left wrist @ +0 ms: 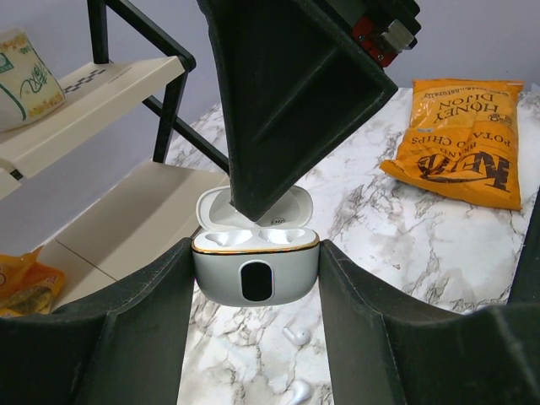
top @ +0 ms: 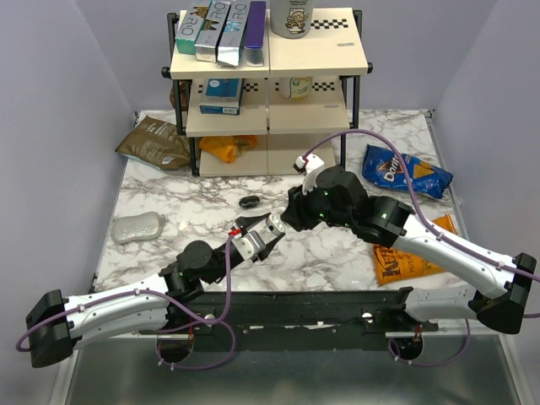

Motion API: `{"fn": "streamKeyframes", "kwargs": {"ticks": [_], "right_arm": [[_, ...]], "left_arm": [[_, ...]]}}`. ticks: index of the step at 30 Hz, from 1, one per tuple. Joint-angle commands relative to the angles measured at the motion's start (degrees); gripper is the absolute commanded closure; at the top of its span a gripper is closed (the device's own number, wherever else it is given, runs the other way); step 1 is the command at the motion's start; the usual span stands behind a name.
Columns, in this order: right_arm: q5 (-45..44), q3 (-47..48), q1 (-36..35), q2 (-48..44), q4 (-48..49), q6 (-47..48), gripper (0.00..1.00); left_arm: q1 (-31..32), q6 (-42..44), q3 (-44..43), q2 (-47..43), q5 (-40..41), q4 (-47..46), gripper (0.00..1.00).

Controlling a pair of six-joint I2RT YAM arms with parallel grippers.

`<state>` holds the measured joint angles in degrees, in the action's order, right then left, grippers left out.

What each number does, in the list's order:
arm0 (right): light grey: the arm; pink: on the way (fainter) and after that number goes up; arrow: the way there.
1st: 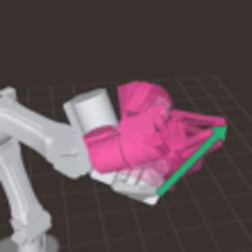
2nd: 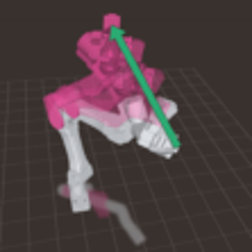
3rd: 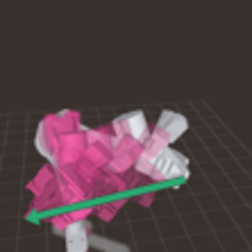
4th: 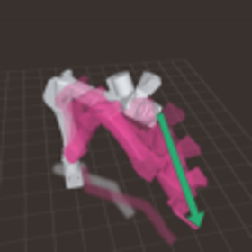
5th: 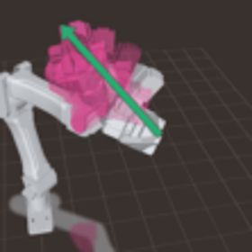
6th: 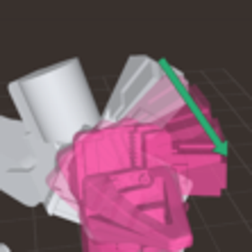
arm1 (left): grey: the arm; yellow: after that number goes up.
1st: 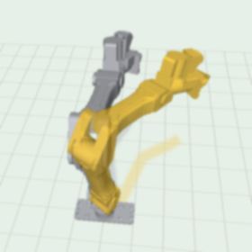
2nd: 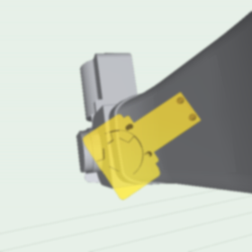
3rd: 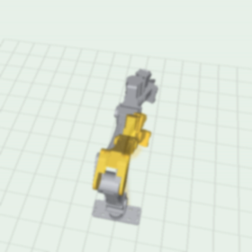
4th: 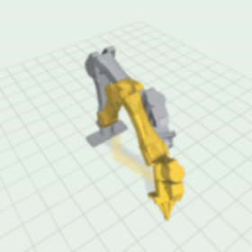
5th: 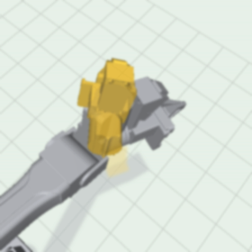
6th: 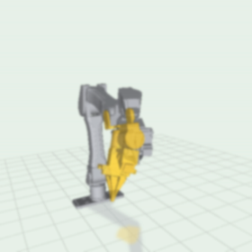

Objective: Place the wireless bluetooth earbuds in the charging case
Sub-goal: Adjust the charging case.

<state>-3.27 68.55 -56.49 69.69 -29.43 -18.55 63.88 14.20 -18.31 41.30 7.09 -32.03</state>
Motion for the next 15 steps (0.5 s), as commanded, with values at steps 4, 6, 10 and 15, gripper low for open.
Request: {"fn": "streamKeyframes", "kwargs": {"ticks": [4, 6, 10, 15], "right_arm": [[5.02, 0.00, 0.42, 1.15, 2.10, 0.27, 0.65], [5.03, -0.17, 0.33, 1.15, 2.18, 0.44, 0.69], [4.33, -0.53, 0.33, 0.01, 2.27, 0.97, 0.93], [3.97, -0.62, 0.42, -1.75, 1.66, 4.04, 0.99]], "left_arm": [[0.37, 1.18, -1.47, -0.17, 1.34, -1.98, 1.00], [0.37, 1.18, -1.47, 0.01, 1.34, -2.16, 1.00], [0.37, 0.31, -1.99, 0.45, 2.13, -0.76, 1.00], [0.46, -3.03, -6.30, 2.38, 3.46, 7.32, 0.50]]}}
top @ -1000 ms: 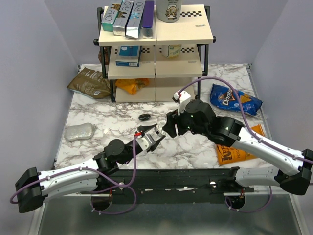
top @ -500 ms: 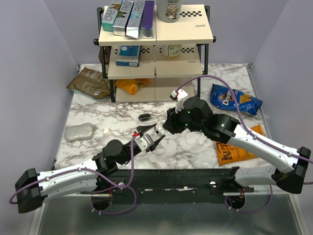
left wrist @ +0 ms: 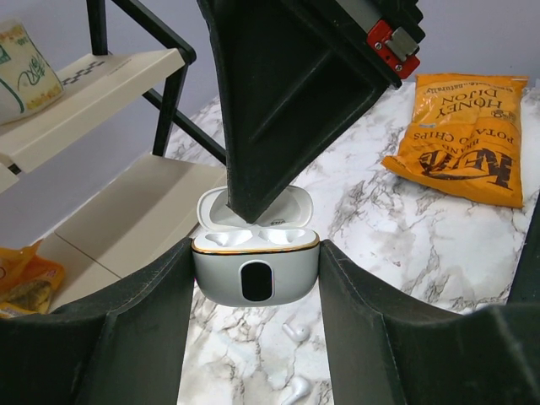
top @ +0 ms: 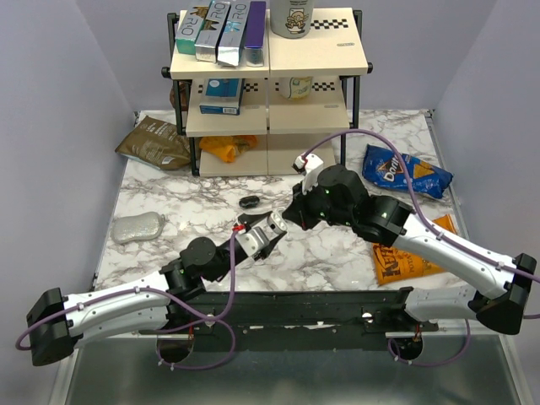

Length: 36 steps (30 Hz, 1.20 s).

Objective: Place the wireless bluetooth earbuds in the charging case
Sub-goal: Adjust the charging case.

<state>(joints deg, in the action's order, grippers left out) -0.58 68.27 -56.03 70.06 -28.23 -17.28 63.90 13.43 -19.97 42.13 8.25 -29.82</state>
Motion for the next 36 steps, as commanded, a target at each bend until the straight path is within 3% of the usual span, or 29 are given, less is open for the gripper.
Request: {"fn": "streamKeyframes", "kwargs": {"ticks": [1, 4, 7, 8, 10, 14, 18, 20, 25, 30, 36], "right_arm": [[1.54, -0.07, -0.04, -2.38, 0.37, 3.38, 0.99], [2.86, 0.63, -0.13, -3.97, -0.42, 6.02, 0.99], [4.18, 1.51, -0.04, -5.20, -2.00, 8.39, 0.99], [4.62, 2.12, -0.13, -5.55, -2.79, 9.53, 0.99], [4.80, 2.22, -0.13, -7.21, -2.71, 10.42, 0.99], [5.06, 2.75, -0.04, -9.50, -2.89, 15.41, 0.99], [3.57, -0.94, -0.13, -13.89, 1.85, 22.80, 0.99], [4.96, -3.93, -0.31, -17.04, 5.09, 26.40, 0.99], [8.23, -4.02, -0.22, -19.09, 4.85, 30.28, 0.99], [6.47, -2.18, -0.40, -18.21, 4.32, 31.34, 0.99], [7.26, -3.67, -0.83, -17.68, 4.67, 32.39, 0.99]], "left_arm": [[0.35, -2.79, -5.17, 1.81, 2.38, 5.56, 0.37], [0.35, -5.08, -5.96, 2.26, 4.31, 6.00, 0.20], [-0.18, -7.45, -7.71, 2.43, 5.63, 7.67, 0.11], [-0.35, -7.63, -8.76, 2.43, 5.46, 8.20, 0.01], [-1.32, -8.15, -9.91, 2.34, 4.94, 10.22, 0.01], [-5.35, -10.87, -14.03, 1.47, -5.14, 15.66, 0.01], [-15.36, -18.60, -15.45, 0.58, -36.54, 16.12, 0.02], [-20.01, -22.20, -17.11, 1.90, -44.34, 16.02, 0.05], [-23.03, -26.34, -20.90, 8.05, -62.00, 14.89, 0.13], [-23.03, -29.16, -24.15, 12.44, -68.89, 12.78, 0.18], [-23.03, -29.60, -23.63, 12.80, -69.68, 11.37, 0.21]]}}
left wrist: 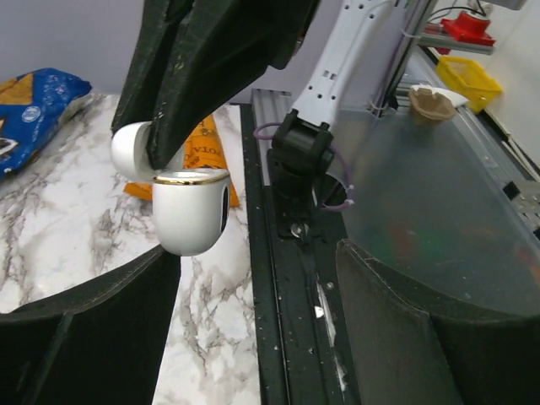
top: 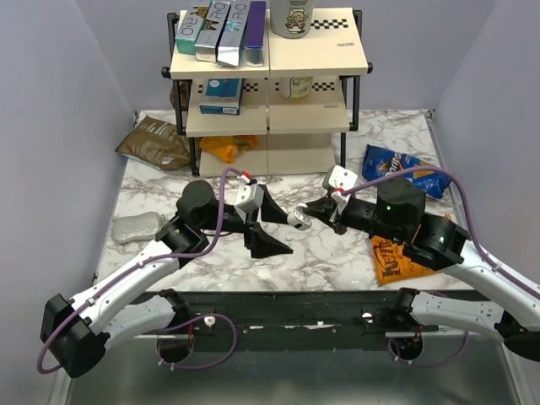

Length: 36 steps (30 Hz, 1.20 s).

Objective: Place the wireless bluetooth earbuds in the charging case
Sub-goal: Adjust the charging case.

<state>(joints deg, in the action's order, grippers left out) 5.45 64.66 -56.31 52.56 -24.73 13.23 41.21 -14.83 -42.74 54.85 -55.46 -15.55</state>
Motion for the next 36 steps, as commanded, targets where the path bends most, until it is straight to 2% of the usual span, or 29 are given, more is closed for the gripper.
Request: {"fn": "streamKeyframes", "kwargs": {"ticks": [1, 4, 8, 16, 18, 25, 33, 36], "right_arm": [[1.31, -0.15, -0.81, 0.00, 1.35, 1.88, 0.99], [1.58, -0.15, -1.25, 1.06, 1.26, 1.79, 0.99], [1.58, 0.02, -2.22, 2.20, 1.09, 1.88, 0.99], [0.44, -0.41, -3.27, 1.15, 2.05, 1.88, 0.99], [-0.27, -0.77, -3.54, 0.71, 2.58, 1.88, 0.99], [0.17, -0.68, -4.42, 0.79, 2.14, 1.97, 0.99], [-0.36, -0.86, -4.68, 1.15, 1.97, 1.88, 0.99], [-0.53, -0.77, -4.86, 1.50, 2.06, 1.80, 0.99]], "left_arm": [[-0.26, -1.34, -0.85, 0.34, -5.97, -3.08, 0.24], [-0.34, -1.34, -0.50, 0.96, -5.89, -3.52, 0.31], [-0.34, -0.64, -0.06, 0.96, -2.82, -3.26, 0.32], [-0.34, 2.43, -0.15, 0.08, 2.37, 0.70, 0.20], [-0.43, 2.53, -0.06, 0.17, 3.16, 0.70, 0.20], [-0.52, 1.82, 0.03, 0.87, 4.22, -1.32, 0.31], [-0.43, 0.59, -0.50, 1.22, 4.22, -2.64, 0.32], [-0.43, 0.33, -0.50, 1.57, 3.61, -2.99, 0.35]]}}
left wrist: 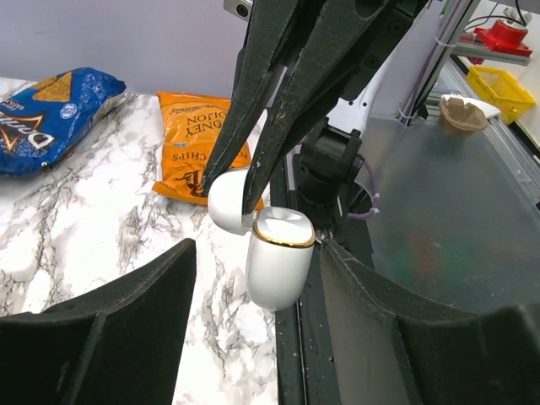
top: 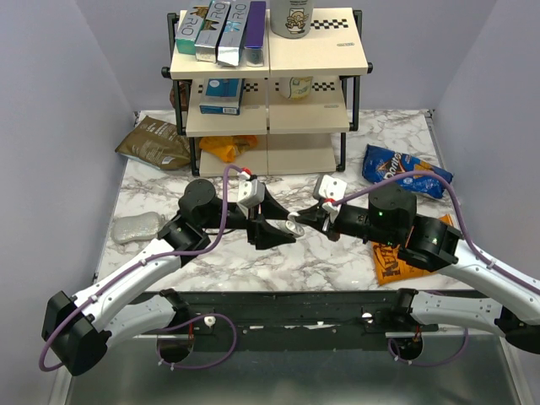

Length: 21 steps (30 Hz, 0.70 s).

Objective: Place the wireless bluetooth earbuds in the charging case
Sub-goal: Adjust the charging case.

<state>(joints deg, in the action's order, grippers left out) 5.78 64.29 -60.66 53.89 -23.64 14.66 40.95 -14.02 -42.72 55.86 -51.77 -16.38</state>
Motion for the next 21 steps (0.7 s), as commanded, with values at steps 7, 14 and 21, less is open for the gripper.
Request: {"fn": "streamKeyframes", "kwargs": {"ticks": [7, 14, 21], "right_arm": [[-0.95, -0.13, -0.51, 0.69, 0.87, 0.37, 0.99], [-0.60, 0.22, -0.51, 1.48, 0.70, 0.29, 0.99], [0.28, 0.66, -0.51, 1.83, 0.17, -0.77, 0.99]], "left_arm": [[-0.25, -0.83, -0.26, 1.27, -1.93, -2.08, 0.50], [-0.17, -0.48, -0.08, 1.45, -2.46, -1.99, 0.67], [-0.08, 0.40, 2.28, 0.22, -1.76, -4.00, 0.99]]}}
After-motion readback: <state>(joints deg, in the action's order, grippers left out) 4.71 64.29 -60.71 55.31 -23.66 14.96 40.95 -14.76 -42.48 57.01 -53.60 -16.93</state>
